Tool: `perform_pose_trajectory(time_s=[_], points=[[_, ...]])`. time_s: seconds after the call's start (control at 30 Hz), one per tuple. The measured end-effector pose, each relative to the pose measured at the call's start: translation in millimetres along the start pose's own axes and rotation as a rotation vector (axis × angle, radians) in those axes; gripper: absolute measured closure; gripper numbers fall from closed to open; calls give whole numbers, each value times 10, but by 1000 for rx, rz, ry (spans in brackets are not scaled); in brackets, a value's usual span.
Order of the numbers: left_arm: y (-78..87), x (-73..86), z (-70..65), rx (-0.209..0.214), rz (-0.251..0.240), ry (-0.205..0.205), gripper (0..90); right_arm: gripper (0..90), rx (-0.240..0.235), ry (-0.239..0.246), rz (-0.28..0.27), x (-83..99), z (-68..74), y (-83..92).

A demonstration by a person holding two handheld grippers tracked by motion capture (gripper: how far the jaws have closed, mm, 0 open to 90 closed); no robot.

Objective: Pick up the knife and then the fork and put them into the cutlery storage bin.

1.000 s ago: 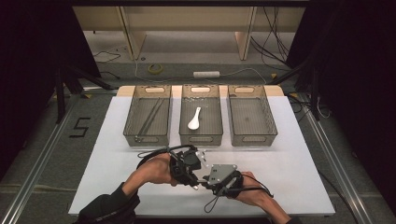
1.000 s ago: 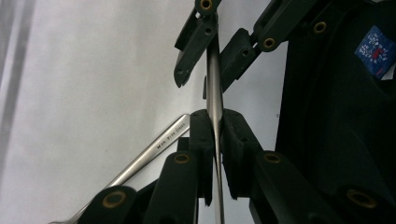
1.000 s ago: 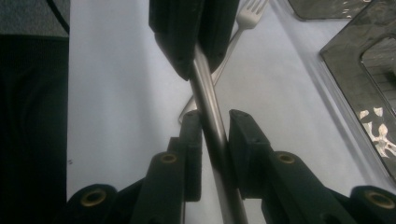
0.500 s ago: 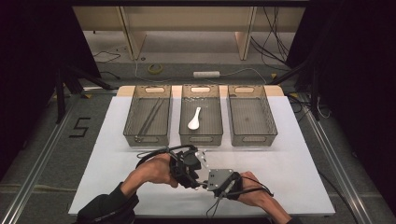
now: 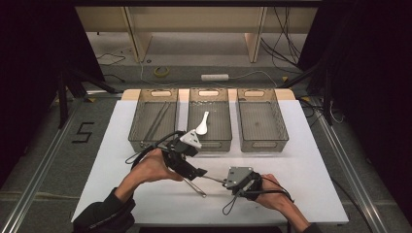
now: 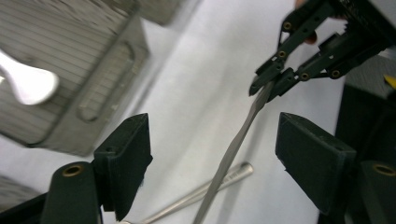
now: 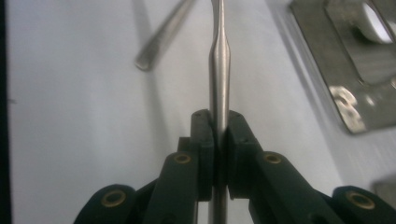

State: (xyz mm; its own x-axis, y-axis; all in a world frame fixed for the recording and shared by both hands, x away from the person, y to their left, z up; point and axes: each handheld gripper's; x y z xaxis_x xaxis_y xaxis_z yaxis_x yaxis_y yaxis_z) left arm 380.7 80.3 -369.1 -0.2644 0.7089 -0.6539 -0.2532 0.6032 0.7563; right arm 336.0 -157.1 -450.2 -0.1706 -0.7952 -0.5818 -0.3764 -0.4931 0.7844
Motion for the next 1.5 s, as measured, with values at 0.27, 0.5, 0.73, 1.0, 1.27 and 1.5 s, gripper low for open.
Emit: perform_pose_trajectory(time_s=[0.27, 0.5, 0.73, 1.0, 1.27, 1.5], points=[[118, 127, 58, -65, -123, 58, 207, 842, 87, -125, 30, 145, -273, 124], [53, 343, 64, -87, -210, 114, 197, 842, 134, -211, -11, 173, -459, 309], [0, 553, 64, -110, -223, 153, 187, 842, 143, -325, -53, 167, -710, 459], [-34, 693, 32, -137, -227, 170, 173, 842, 168, -424, -70, 74, -1098, 587], [-35, 749, 12, -153, -226, 178, 167, 842, 192, -558, -81, 76, -1499, 613], [-21, 797, 13, -173, -238, 187, 167, 842, 231, -613, -64, 47, -1753, 551]])
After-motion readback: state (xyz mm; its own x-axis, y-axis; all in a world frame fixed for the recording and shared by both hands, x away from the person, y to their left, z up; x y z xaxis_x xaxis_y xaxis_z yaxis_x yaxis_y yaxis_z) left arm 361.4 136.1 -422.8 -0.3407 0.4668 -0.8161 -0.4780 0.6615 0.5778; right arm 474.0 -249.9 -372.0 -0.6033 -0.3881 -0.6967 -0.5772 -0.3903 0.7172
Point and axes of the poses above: each handheld gripper's, and its own axes: y roughly backward along the jaws, x roughly out of its underside, z roughly to its left, and after that the axes turned 5 degrees about -y, right-handed
